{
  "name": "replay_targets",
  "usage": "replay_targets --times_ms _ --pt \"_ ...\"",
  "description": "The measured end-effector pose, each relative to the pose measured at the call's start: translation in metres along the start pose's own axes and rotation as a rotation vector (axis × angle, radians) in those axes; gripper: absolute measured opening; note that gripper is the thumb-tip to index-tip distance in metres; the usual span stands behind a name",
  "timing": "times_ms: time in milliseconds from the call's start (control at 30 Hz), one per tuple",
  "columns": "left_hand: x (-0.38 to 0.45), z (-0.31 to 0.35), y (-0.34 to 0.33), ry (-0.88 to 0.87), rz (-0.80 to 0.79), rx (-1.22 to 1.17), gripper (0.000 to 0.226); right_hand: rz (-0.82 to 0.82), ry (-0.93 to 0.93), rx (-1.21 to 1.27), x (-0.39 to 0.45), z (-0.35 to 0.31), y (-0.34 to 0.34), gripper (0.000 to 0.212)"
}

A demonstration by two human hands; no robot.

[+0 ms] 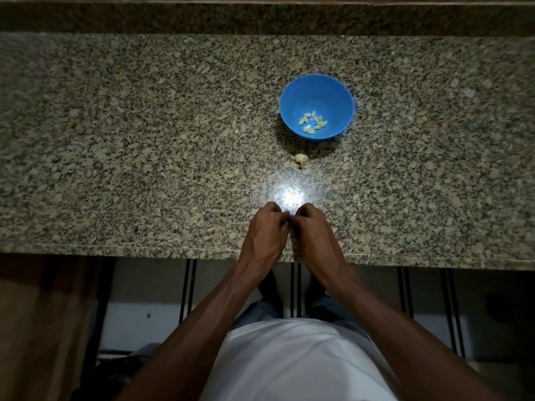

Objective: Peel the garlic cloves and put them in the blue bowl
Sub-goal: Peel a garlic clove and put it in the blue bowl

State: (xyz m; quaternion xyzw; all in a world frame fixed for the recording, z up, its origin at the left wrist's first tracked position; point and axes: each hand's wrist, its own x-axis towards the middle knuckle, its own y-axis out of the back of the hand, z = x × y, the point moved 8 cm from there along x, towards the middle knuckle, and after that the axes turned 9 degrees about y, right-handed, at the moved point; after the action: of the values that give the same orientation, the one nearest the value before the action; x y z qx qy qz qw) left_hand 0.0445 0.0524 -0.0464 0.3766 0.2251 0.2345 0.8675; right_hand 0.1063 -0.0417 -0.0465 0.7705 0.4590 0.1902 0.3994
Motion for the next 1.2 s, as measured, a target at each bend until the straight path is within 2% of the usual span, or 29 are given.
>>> replay_targets --times_ms 167,267,433,533,700,767,833,967,1067,1200 --pt "-0.003 -0.004 -0.002 0.075 0.021 -0.057 0.016 0.109 -0.067 0.068 -0.003 0.004 0.005 0.01" --pt "-0.007 -0.003 0.0 0.055 0.076 0.007 0.019 0.102 0.024 -0.137 -0.007 -0.005 0.004 0.005" --pt "-0.015 -0.006 -0.012 -0.017 0.15 0.067 0.012 0.069 0.046 -0.238 -0.005 -0.006 0.009 0.009" --pt "-0.018 -0.008 -0.032 -0.063 0.16 0.22 0.025 0.045 0.05 -0.251 -0.005 -0.003 0.004 0.017" --pt "-0.016 -0.004 -0.038 -0.123 0.172 0.319 0.043 0.028 0.152 -0.264 -0.013 -0.003 0.003 0.022" --pt "-0.017 -0.004 -0.031 -0.079 0.194 0.19 0.043 -0.005 0.153 -0.22 -0.008 0.001 0.001 0.023" --pt "-0.015 -0.013 -0.021 0.097 0.184 -0.039 0.031 -0.019 0.08 -0.075 0.004 0.007 0.004 0.024" --pt "-0.02 -0.053 0.002 0.576 0.169 -0.651 0.009 -0.085 -0.209 0.585 0.029 0.004 0.001 0.011" --pt "-0.041 -0.082 0.023 0.741 0.304 -0.988 0.011 -0.214 -0.223 0.843 0.048 -0.023 -0.019 0.014" --pt "-0.101 -0.125 0.057 0.861 0.558 -1.297 0.016 -0.358 -0.11 0.866 0.064 -0.082 -0.057 0.016"
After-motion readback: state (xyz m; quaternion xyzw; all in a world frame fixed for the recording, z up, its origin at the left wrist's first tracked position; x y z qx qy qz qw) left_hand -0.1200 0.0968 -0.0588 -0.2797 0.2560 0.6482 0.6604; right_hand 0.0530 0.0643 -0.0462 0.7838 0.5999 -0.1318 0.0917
